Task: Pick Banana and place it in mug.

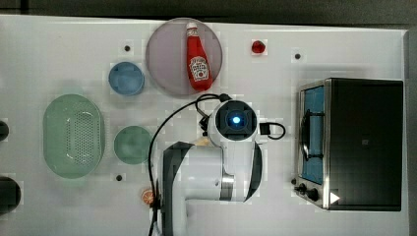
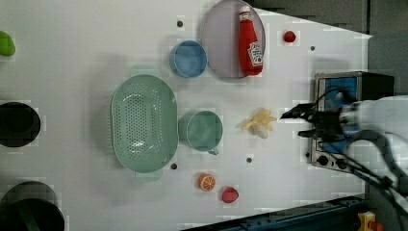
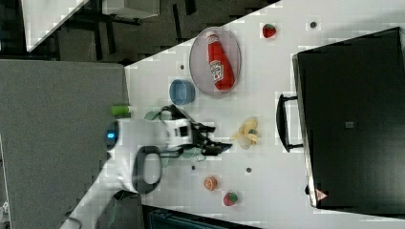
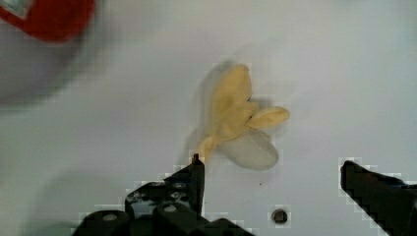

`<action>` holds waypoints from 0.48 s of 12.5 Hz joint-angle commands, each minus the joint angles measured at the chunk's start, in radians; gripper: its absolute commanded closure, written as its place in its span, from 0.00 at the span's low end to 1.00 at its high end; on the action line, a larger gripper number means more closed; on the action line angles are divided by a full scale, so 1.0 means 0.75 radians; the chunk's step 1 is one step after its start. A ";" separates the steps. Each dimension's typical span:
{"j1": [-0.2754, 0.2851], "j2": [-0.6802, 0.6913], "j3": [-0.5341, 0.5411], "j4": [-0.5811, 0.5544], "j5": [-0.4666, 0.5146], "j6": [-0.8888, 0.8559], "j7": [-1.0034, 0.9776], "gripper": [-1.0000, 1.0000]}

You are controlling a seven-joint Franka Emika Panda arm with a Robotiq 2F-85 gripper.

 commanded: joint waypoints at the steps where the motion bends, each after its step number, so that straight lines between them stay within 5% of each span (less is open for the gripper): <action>1: 0.007 0.053 -0.008 -0.045 0.009 0.168 -0.283 0.00; 6: 0.007 0.274 -0.008 -0.072 0.009 0.446 -0.319 0.00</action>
